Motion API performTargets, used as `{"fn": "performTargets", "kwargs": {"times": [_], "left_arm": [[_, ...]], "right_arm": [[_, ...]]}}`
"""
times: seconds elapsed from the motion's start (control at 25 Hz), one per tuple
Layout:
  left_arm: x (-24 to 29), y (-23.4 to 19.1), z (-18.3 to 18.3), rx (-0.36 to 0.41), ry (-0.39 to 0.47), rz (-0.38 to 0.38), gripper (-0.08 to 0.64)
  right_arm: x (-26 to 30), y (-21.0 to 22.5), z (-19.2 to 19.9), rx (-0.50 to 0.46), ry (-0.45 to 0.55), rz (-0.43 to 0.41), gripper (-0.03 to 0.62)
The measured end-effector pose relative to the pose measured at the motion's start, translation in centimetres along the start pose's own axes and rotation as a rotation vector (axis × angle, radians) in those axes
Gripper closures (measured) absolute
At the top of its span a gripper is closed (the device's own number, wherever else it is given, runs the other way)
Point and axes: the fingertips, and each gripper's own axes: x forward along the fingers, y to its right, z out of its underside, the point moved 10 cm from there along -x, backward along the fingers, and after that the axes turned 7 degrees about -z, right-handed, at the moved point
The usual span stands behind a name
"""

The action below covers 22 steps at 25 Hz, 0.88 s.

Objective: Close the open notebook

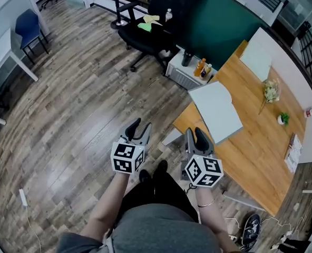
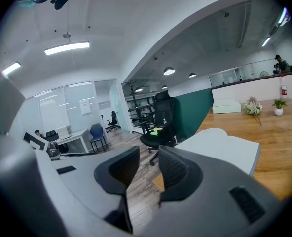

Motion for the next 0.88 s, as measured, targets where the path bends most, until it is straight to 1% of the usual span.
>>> {"fn": "performTargets", "kwargs": {"times": [0.16, 0.32, 0.52, 0.6, 0.88], "left_arm": [[2.6, 0.6, -0.7, 0.023, -0.007, 0.029, 0.405], [5.2, 1.2, -1.9, 0.055, -0.015, 0.055, 0.405], [8.6, 1.8, -3.2, 0.064, -0.021, 0.081, 0.404], [9.9, 2.2, -3.6, 0.082, -0.023, 0.093, 0.405], [14.7, 4.6, -5.7, 0.131, -0.021, 0.141, 0.405]], "right_arm": [[0.8, 1.7, -0.7, 0.014, 0.031, 0.047, 0.477], [2.0, 3.2, -2.0, 0.016, 0.062, 0.068, 0.477], [3.5, 5.7, -3.3, 0.025, 0.084, 0.095, 0.477], [3.7, 6.7, -3.7, 0.031, 0.092, 0.116, 0.477], [3.7, 10.5, -4.5, 0.089, 0.121, 0.178, 0.477]]}}
